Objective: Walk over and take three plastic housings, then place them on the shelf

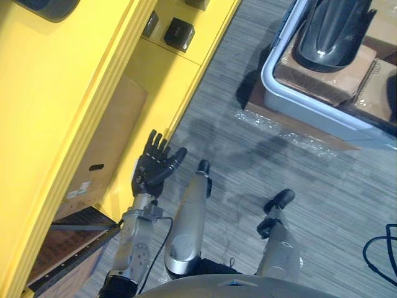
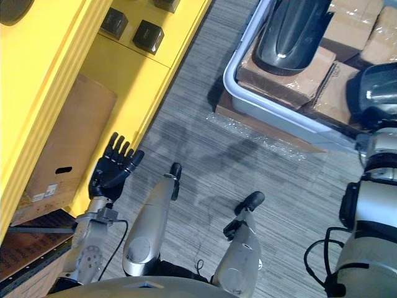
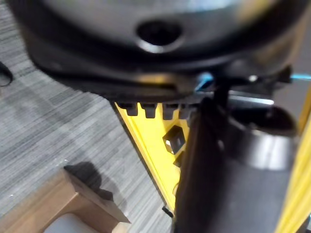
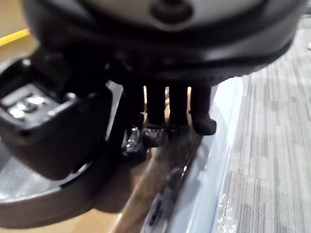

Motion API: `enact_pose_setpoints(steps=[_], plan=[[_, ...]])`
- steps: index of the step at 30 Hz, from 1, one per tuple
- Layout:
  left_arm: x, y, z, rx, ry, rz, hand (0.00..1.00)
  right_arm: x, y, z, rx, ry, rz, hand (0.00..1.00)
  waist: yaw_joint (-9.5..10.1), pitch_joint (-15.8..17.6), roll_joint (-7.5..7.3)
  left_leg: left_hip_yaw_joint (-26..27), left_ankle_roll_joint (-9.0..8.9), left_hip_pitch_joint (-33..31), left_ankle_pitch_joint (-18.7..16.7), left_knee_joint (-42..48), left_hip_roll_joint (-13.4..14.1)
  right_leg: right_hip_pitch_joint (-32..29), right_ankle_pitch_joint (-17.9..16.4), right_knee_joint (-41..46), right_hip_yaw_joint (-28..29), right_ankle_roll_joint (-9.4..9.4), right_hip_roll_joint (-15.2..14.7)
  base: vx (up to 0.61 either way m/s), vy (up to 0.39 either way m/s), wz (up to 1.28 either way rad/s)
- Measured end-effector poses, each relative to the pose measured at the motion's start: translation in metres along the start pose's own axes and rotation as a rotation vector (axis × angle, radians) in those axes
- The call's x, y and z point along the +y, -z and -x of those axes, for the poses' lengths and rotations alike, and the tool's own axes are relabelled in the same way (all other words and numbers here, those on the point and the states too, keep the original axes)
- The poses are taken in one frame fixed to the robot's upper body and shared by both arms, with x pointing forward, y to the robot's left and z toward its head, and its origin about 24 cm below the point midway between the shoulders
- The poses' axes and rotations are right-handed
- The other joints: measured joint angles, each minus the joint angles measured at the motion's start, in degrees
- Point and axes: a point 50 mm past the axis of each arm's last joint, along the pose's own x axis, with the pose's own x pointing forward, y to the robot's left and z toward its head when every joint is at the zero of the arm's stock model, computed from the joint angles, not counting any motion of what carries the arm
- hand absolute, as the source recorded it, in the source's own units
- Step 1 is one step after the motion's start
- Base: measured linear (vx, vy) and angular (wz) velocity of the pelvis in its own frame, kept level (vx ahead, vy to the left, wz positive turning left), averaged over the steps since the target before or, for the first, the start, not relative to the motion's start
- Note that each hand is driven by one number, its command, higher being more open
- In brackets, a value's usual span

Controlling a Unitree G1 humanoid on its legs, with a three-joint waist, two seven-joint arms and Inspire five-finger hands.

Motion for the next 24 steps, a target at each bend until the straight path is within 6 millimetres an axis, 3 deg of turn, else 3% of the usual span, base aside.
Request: enact_pose_setpoints(steps=[3,7,11,16,24], plan=[[0.001,0.0,0.005,0.004,0.002,0.0,1.0,0.018,-0.002,0.002,-0.039,-0.047,0.027,0.0,-0.61,-0.02,-1.39,-0.13,-0.41,1.51,1.39,-2.25,0.02,0.59,-0.14,-0.09,-0.21,-0.24,0.14,-0.07,-0.035,0.08],[0.002,-0.002,0.008,0.001,0.019,-0.002,1.0,0.027,0.001,0.002,-0.062,-0.044,0.042,0.0,-0.71,0.01,-2.21,-0.1,-0.71,3.24,2.24,-3.89,0.04,2.02,-0.02,-1.14,-0.37,-0.39,0.42,-0.07,0.001,0.03],[0.0,-0.01,0.014,-0.029,0.039,0.0,1.0,0.037,0.001,0.005,-0.106,0.019,0.061,0.0,-1.1,0.02,-4.09,0.19,-1.19,5.62,2.99,-5.83,0.34,3.66,0.12,-2.1,-0.38,-0.62,0.85,-0.04,-0.004,-0.02],[-0.003,-0.02,0.018,-0.069,0.064,-0.004,1.0,0.039,-0.033,0.019,-0.324,0.123,0.112,0.0,-2.65,0.12,-6.23,0.99,-1.44,8.18,3.48,-7.61,0.77,5.21,0.21,-2.93,-0.08,-0.75,1.14,-0.03,0.009,-0.05],[-0.018,-0.041,0.019,-0.161,0.143,-0.031,1.0,0.047,-0.064,0.052,-0.646,0.245,0.185,0.0,-3.79,0.33,-8.9,1.94,-1.91,12.92,4.17,-10.66,0.75,8.07,-0.08,-3.37,0.26,-1.02,1.03,0.0,0.004,-0.02]])
